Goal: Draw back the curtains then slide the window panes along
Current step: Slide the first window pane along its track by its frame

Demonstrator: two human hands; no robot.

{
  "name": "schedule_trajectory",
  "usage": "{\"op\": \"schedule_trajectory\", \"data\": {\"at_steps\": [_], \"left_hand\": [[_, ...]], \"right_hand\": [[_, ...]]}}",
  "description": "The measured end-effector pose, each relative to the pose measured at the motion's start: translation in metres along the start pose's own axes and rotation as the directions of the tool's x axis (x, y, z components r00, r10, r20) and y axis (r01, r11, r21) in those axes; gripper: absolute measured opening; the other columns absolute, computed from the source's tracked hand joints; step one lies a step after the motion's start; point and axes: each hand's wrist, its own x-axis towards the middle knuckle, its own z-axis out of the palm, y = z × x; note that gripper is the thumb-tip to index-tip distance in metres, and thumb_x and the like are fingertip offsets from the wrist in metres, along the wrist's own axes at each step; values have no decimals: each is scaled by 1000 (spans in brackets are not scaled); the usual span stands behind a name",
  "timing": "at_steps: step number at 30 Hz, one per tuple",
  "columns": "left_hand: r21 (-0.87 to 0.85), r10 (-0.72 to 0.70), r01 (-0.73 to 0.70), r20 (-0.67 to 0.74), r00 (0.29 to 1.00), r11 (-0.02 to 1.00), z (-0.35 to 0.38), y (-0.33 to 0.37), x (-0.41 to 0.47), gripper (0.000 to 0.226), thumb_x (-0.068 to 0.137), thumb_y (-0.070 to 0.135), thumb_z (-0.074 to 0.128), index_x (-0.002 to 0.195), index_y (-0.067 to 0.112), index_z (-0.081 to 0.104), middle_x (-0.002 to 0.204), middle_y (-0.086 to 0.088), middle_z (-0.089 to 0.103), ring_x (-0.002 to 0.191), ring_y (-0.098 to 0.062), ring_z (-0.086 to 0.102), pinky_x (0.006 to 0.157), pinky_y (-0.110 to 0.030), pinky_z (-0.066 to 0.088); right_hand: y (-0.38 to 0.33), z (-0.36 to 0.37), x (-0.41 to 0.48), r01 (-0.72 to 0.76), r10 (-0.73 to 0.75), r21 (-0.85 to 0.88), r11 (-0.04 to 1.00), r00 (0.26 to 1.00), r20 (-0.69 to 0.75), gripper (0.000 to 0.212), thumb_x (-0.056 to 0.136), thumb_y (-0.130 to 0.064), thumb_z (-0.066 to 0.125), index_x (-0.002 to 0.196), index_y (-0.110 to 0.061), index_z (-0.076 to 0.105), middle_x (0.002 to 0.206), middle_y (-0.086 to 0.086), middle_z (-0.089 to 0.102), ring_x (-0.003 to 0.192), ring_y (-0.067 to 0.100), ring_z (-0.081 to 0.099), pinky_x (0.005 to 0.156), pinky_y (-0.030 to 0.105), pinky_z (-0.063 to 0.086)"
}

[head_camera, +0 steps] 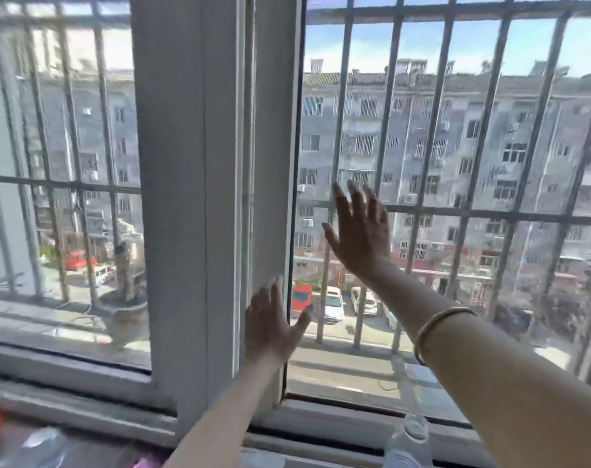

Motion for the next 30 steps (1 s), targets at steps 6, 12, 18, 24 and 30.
{"op": "schedule_trajectory", "data": {"at_steps": [6,12,18,24,30], "left_hand": [[-25,-12,10,-76,997,1000,3,-26,28,78,83,62,41,141,16,19,150,-8,28,136,-23,27,110,-37,22],[-119,-54,30,-208,977,992,11,-19,65,98,68,73,19,143,13,4,155,-10,6,143,-19,6,112,-25,-1],[-174,-130,88,-247,960,981,16,-8,86,92,81,55,49,143,9,0,155,-13,10,142,-25,13,116,-36,15],[-199,-162,110,-263,951,974,17,-11,92,94,79,36,65,143,10,2,153,-12,17,140,-24,19,111,-30,20],[-215,-176,113,-301,937,970,23,-19,94,91,75,32,68,143,12,11,147,-12,32,134,-25,33,103,-32,33]], "right_hand": [[-32,19,37,109,-109,0,994,994,-3,63,93,-38,40,144,-17,10,153,10,15,139,33,11,111,46,13],[-42,35,77,253,-252,2,968,965,-73,59,93,-35,41,143,-17,15,151,16,16,139,34,10,111,48,12],[-45,39,95,361,-353,16,932,919,-175,57,90,-34,48,140,-15,28,153,17,11,141,38,5,113,50,3],[-74,42,108,340,-329,36,940,928,-174,51,89,-31,48,136,-16,32,155,10,8,141,36,-5,113,50,-1],[-89,49,109,261,-238,98,960,951,-197,57,82,-24,53,135,-13,34,155,9,6,140,37,-9,112,54,-3]]}}
